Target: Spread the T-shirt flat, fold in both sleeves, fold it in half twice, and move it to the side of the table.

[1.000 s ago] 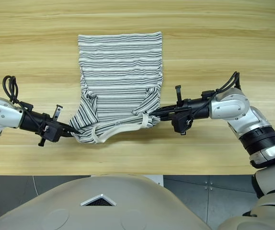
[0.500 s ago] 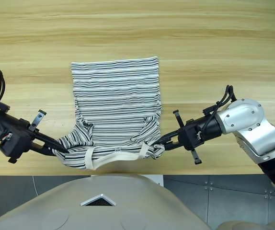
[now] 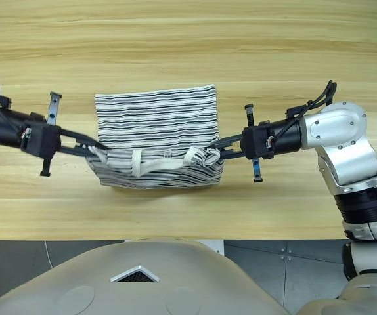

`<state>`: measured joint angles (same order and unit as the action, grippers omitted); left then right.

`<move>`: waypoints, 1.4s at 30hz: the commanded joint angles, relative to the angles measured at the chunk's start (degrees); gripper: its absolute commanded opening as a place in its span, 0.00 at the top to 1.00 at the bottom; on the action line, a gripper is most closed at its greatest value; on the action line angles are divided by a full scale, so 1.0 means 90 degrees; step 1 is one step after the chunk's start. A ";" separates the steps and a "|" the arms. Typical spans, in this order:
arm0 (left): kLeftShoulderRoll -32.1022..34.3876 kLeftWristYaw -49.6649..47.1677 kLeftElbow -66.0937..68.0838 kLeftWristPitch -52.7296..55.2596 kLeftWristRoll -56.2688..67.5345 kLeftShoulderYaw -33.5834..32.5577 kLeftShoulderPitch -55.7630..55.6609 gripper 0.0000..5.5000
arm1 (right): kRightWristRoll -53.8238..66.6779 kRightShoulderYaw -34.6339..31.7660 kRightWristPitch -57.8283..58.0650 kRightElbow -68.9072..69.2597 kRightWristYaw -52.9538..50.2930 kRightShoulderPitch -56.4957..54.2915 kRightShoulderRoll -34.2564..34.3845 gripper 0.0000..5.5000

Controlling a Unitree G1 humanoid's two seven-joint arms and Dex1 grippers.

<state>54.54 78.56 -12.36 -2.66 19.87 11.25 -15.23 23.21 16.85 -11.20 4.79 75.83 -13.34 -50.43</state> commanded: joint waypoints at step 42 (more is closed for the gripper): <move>-0.1758 -0.0794 0.6215 -0.1323 -0.2589 0.0341 -0.2463 0.84 | -0.3853 0.0042 -0.2404 -0.7976 -0.2837 -0.3756 0.3100 0.76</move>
<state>37.94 71.75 40.82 -14.08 -3.11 15.45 -35.07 -10.23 17.90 -33.46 -64.77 52.07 -45.22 -22.57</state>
